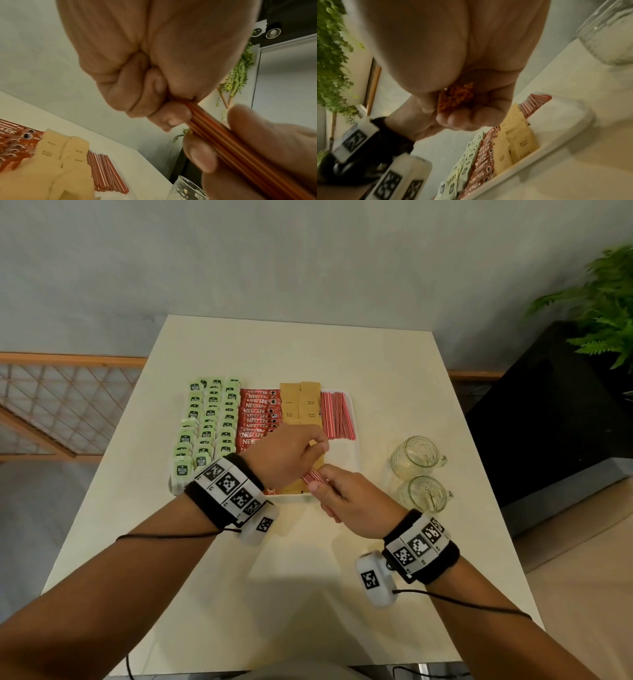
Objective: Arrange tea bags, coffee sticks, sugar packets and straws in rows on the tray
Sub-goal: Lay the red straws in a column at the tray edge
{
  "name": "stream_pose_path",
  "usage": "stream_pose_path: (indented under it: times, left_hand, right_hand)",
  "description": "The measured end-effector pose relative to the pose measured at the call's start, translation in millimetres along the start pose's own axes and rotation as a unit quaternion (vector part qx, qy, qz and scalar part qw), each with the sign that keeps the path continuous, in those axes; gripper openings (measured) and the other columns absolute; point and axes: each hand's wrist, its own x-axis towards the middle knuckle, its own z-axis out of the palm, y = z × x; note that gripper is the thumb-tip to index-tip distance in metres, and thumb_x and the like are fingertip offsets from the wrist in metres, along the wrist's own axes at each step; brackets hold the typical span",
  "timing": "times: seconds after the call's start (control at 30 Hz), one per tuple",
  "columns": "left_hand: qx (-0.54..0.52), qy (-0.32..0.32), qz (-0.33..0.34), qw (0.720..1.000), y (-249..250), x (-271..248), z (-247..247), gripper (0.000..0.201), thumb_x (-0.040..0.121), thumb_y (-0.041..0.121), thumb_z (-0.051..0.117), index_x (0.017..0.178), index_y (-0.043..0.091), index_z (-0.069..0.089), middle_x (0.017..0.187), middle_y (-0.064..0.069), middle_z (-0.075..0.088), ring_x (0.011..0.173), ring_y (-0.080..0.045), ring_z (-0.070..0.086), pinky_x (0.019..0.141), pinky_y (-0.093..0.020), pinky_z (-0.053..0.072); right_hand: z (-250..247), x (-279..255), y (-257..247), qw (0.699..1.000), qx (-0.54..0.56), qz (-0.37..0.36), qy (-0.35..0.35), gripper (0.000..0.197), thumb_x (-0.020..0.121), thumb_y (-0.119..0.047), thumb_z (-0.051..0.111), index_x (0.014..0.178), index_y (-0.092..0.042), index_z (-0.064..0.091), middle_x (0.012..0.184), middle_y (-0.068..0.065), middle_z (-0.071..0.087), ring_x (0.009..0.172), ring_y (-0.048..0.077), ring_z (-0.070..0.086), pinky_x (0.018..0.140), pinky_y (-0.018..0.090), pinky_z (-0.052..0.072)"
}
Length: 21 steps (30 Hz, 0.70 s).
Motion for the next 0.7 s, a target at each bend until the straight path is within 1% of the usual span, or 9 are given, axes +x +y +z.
stream_pose_path:
  times: [0.07,0.13,0.2,0.3,0.4,0.47,0.57,0.63,0.7]
  left_hand:
    - [-0.003,-0.009,0.006,1.0,2.6,5.3,1.6,0.023,0.104,0.029,0.049,0.104,0.014,0.066,0.06,0.019,0.05,0.063,0.015,0.054,0.057,-0.015,0.031]
    - [0.0,0.001,-0.01,1.0,2.3,11.7,1.2,0.031,0.103,0.038,0.048,0.099,0.014,0.066,0.058,0.015,0.052,0.056,0.004,0.055,0.057,-0.022,0.036]
    - [0.025,0.01,-0.044,0.999,-0.4,20.1,-0.1,0.045,0.102,0.049,0.044,0.087,0.012,0.065,0.06,0.01,0.056,0.058,-0.004,0.055,0.061,-0.029,0.042]
    - [0.029,0.007,-0.065,0.997,-2.1,34.0,4.2,0.059,0.103,0.05,0.038,0.062,0.009,0.051,0.055,-0.001,0.052,0.052,-0.017,0.046,0.06,-0.035,0.041]
    - [-0.019,-0.007,-0.047,0.999,-7.1,48.5,11.4,0.055,0.105,0.039,0.04,0.057,0.012,0.041,0.05,-0.001,0.038,0.045,-0.014,0.032,0.05,-0.032,0.033]
    - [-0.017,-0.032,-0.025,0.999,-10.9,58.4,12.8,0.052,0.105,0.032,0.041,0.056,0.013,0.037,0.05,0.0,0.035,0.045,-0.014,0.029,0.05,-0.03,0.029]
    - [0.004,-0.059,0.022,0.998,-12.1,72.4,12.9,0.051,0.105,0.025,0.044,0.056,0.013,0.035,0.05,-0.001,0.034,0.047,-0.015,0.028,0.048,-0.027,0.027]
    - [-0.005,-0.064,0.039,0.997,-14.2,81.9,12.9,0.05,0.105,0.022,0.045,0.056,0.012,0.038,0.05,0.0,0.035,0.047,-0.015,0.029,0.046,-0.023,0.025]
    - [-0.01,-0.061,0.039,0.997,-17.6,91.3,12.2,0.049,0.105,0.023,0.045,0.058,0.01,0.04,0.05,0.0,0.036,0.047,-0.014,0.03,0.046,-0.023,0.027]
  right_hand:
    - [4.2,1.9,1.6,1.0,-0.011,0.011,-0.013,0.033,0.108,-0.044,0.038,0.093,-0.015,0.045,0.067,-0.001,0.053,0.056,0.012,0.047,0.058,0.034,0.042]
    - [4.3,3.9,2.5,1.0,-0.016,0.023,-0.002,0.028,0.109,-0.042,0.035,0.087,-0.026,0.039,0.068,-0.004,0.052,0.059,0.014,0.046,0.059,0.036,0.041]
    - [3.2,7.9,2.6,0.999,-0.021,0.038,0.023,0.027,0.109,-0.042,0.034,0.084,-0.033,0.035,0.07,-0.004,0.053,0.061,0.014,0.049,0.06,0.035,0.041]
    - [4.3,16.1,6.4,0.996,-0.01,0.057,0.069,0.03,0.109,-0.043,0.034,0.083,-0.029,0.035,0.07,-0.002,0.051,0.059,0.013,0.045,0.058,0.034,0.038]
    - [4.5,23.7,10.7,0.994,0.023,0.08,0.071,0.034,0.109,-0.043,0.034,0.082,-0.022,0.037,0.066,-0.002,0.049,0.057,0.014,0.043,0.057,0.031,0.038]
    - [-2.9,28.9,13.2,0.994,-0.005,0.089,0.06,0.039,0.108,-0.043,0.037,0.079,-0.018,0.04,0.065,-0.002,0.048,0.057,0.012,0.043,0.057,0.028,0.035]
    - [-22.9,38.7,15.8,0.994,-0.015,0.089,0.061,0.049,0.101,-0.046,0.054,0.067,-0.014,0.042,0.056,-0.005,0.038,0.049,0.01,0.033,0.05,0.024,0.03]
    - [-35.6,46.6,18.5,0.992,0.028,0.096,0.076,0.055,0.097,-0.039,0.065,0.056,-0.015,0.037,0.05,-0.006,0.028,0.044,0.01,0.024,0.045,0.02,0.024]
    - [-43.8,54.4,20.5,0.988,0.058,0.115,0.085,0.061,0.094,-0.033,0.071,0.051,-0.019,0.031,0.047,-0.008,0.024,0.043,0.011,0.02,0.044,0.022,0.021]
